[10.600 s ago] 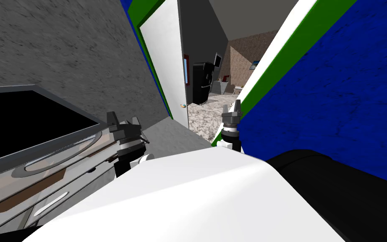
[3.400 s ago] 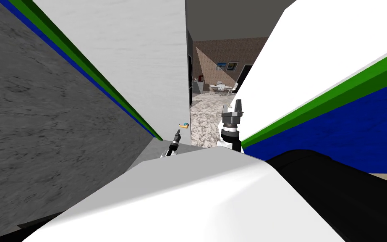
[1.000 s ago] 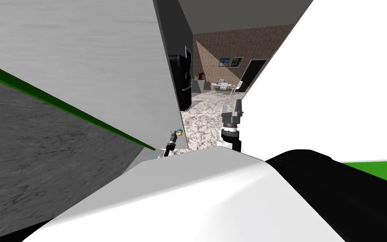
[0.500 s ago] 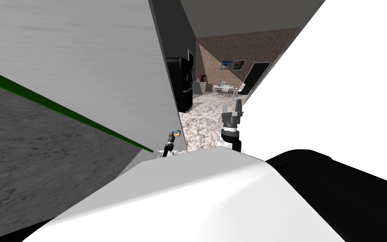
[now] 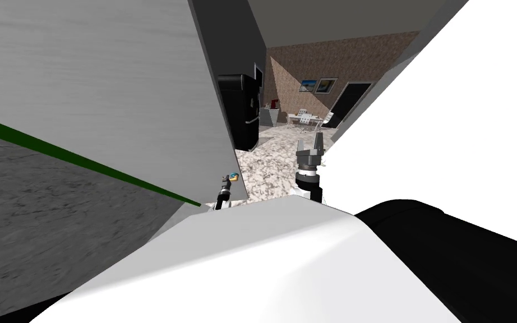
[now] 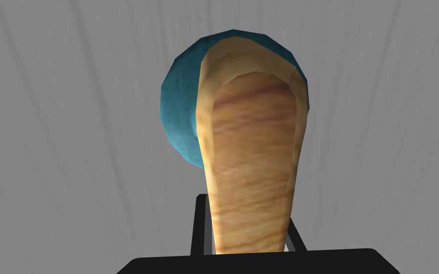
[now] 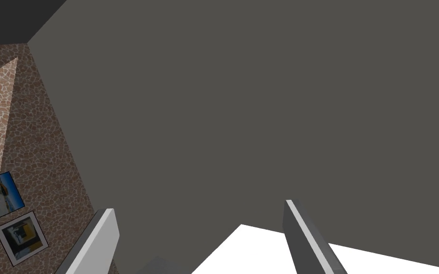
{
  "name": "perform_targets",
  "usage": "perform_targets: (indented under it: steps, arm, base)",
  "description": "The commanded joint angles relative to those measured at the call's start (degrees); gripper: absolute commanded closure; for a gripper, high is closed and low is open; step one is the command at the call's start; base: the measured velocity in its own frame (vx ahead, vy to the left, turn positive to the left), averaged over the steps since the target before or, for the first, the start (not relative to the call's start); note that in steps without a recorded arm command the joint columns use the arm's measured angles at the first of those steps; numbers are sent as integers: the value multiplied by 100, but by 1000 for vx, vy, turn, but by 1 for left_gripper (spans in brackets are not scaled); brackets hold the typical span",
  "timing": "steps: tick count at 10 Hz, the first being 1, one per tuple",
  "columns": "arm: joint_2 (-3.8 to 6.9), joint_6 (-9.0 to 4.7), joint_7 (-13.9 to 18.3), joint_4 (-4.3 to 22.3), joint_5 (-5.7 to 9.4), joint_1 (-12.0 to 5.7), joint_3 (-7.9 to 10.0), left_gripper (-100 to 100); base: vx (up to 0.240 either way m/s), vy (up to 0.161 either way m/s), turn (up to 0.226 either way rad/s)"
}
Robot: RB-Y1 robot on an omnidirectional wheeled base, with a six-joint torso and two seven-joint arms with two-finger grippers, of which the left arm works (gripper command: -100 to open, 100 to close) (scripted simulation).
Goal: Push the door open
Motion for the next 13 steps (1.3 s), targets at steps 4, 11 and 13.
perform_targets:
  steps: [4, 11, 13]
  arm:
    - [-95, -64, -121, 150, 149, -122, 302, 100]
    - [94, -58, -213, 154, 317, -78, 610, 100]
    - [134, -63, -250, 159, 378, -75, 716, 100]
  base:
    - [173, -115, 64]
    - [155, -59, 42]
    - [207, -54, 57]
